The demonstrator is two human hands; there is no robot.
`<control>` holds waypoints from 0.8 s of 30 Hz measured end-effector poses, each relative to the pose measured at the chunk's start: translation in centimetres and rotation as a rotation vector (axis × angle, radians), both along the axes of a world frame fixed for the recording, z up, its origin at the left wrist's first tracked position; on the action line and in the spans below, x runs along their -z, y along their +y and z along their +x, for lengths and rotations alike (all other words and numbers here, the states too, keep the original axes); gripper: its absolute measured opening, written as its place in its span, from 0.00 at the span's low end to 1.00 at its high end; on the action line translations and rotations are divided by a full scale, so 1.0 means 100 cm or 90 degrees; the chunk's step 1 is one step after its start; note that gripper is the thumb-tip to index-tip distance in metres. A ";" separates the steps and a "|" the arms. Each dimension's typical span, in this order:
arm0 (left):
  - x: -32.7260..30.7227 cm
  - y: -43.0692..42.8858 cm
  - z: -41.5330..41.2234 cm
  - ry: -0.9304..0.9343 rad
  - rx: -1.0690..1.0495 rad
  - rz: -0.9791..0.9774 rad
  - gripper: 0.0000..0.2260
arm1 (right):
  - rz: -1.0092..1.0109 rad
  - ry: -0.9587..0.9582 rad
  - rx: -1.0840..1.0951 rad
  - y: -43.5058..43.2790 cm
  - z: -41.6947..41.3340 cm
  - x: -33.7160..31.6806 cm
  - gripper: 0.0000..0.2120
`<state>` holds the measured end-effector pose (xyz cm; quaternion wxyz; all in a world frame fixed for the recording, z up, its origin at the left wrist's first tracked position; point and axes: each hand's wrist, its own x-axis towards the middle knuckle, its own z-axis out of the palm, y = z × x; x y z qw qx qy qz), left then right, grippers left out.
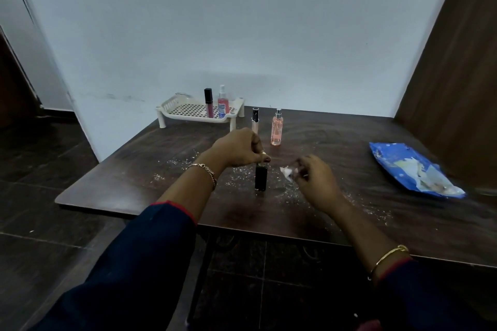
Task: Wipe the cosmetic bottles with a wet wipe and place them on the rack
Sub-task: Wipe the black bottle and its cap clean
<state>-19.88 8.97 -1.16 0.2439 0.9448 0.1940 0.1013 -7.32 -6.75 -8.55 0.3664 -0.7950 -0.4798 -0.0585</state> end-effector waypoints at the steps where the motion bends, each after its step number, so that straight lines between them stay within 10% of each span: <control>1: 0.003 0.000 -0.002 -0.009 -0.011 0.013 0.08 | 0.022 0.068 -0.001 0.001 -0.001 0.002 0.02; 11: 0.061 0.017 -0.059 -0.248 -0.216 -0.131 0.10 | 0.224 0.442 -0.039 0.005 -0.034 0.008 0.10; 24: 0.097 0.023 -0.112 -0.182 -0.278 -0.111 0.07 | 0.039 0.167 -0.175 0.041 -0.071 0.008 0.05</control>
